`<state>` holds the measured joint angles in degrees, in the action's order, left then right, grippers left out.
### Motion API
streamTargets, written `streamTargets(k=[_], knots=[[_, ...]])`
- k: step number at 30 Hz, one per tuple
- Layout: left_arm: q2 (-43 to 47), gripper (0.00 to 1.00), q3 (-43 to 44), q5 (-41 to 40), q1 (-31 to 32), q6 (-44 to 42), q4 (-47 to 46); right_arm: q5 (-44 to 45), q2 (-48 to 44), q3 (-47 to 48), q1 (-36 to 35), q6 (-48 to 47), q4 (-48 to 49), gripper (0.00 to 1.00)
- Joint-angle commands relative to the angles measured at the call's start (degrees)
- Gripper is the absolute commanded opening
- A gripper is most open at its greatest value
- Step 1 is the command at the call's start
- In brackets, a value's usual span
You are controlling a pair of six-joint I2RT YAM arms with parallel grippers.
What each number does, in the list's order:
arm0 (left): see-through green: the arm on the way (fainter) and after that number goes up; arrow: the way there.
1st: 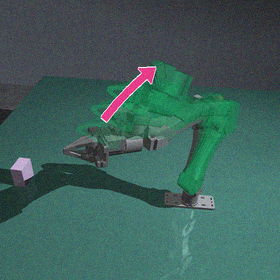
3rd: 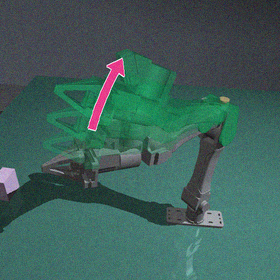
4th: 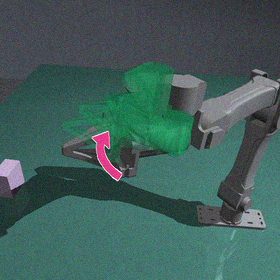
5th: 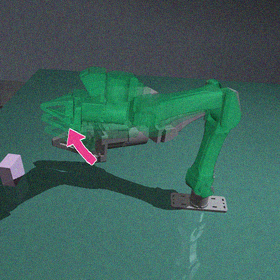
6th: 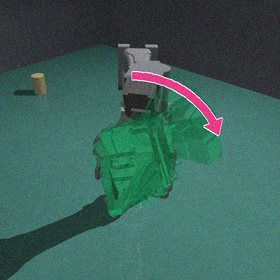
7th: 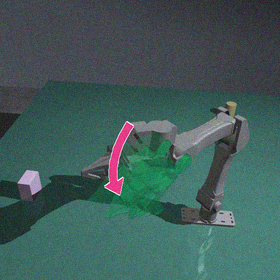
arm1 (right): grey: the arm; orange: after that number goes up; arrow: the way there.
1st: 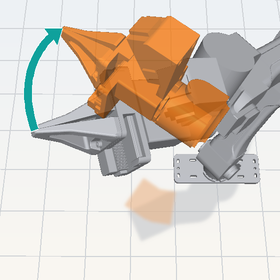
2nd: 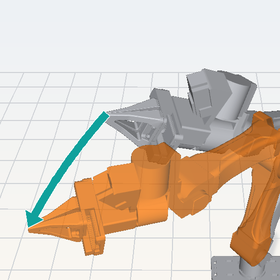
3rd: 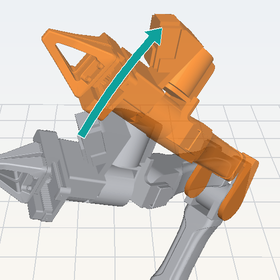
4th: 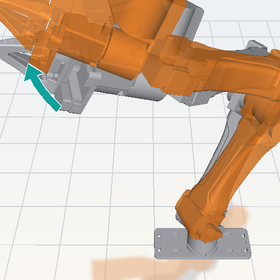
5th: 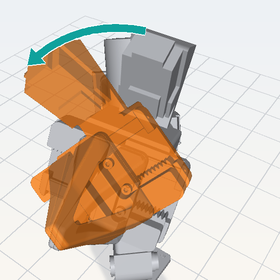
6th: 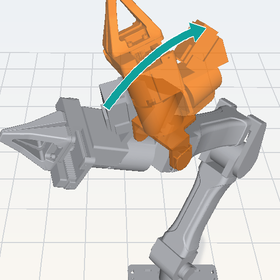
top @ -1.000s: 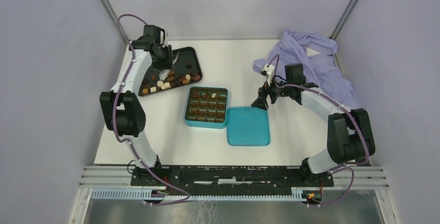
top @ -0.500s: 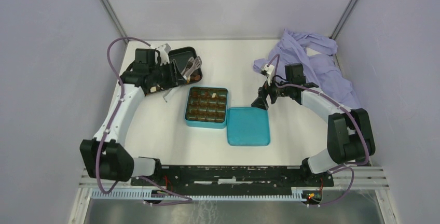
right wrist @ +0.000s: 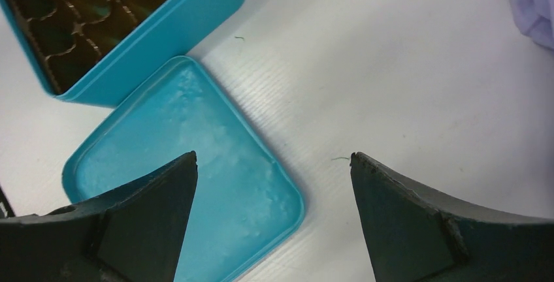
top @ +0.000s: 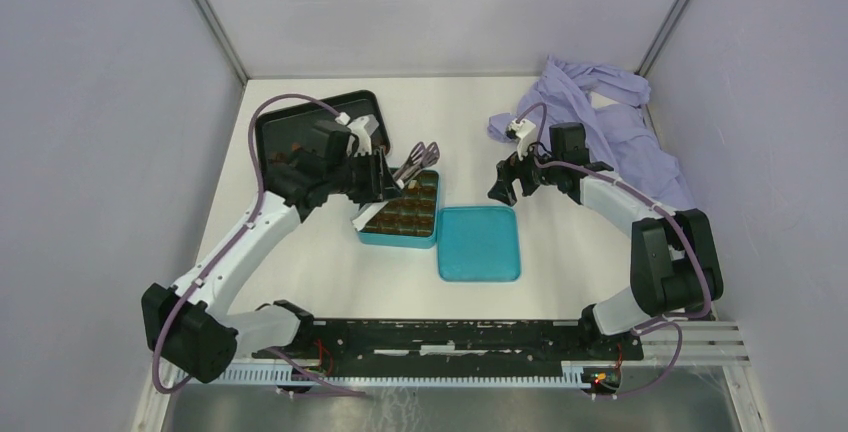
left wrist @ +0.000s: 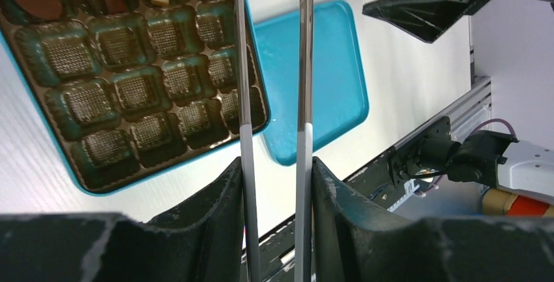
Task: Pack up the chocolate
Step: Place the fake chocolate in the packing box.
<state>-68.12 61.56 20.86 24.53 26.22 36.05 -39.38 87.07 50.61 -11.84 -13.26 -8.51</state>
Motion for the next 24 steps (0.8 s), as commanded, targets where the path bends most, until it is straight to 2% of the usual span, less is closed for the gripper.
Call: streamTargets(k=[1,5,16,24], knots=[[0.77,0.02,0.37,-5.94,4.16,5.31,-2.63,9.20,-1.06,-1.07,0.19,6.71,5.06,0.93],[0.04,0.02,-0.08,-10.41,7.42,6.03,-0.82,12.10,-1.25,-1.74,0.07,8.59,5.98,0.93],[-4.59,0.03,0.87,-17.15,12.57,5.94,1.25,10.90,-0.45,-1.43,0.08,8.69,5.89,0.92],[-7.04,0.11,1.53,-19.54,13.40,5.69,1.40,10.55,-0.49,-1.65,0.07,8.27,5.97,0.92]])
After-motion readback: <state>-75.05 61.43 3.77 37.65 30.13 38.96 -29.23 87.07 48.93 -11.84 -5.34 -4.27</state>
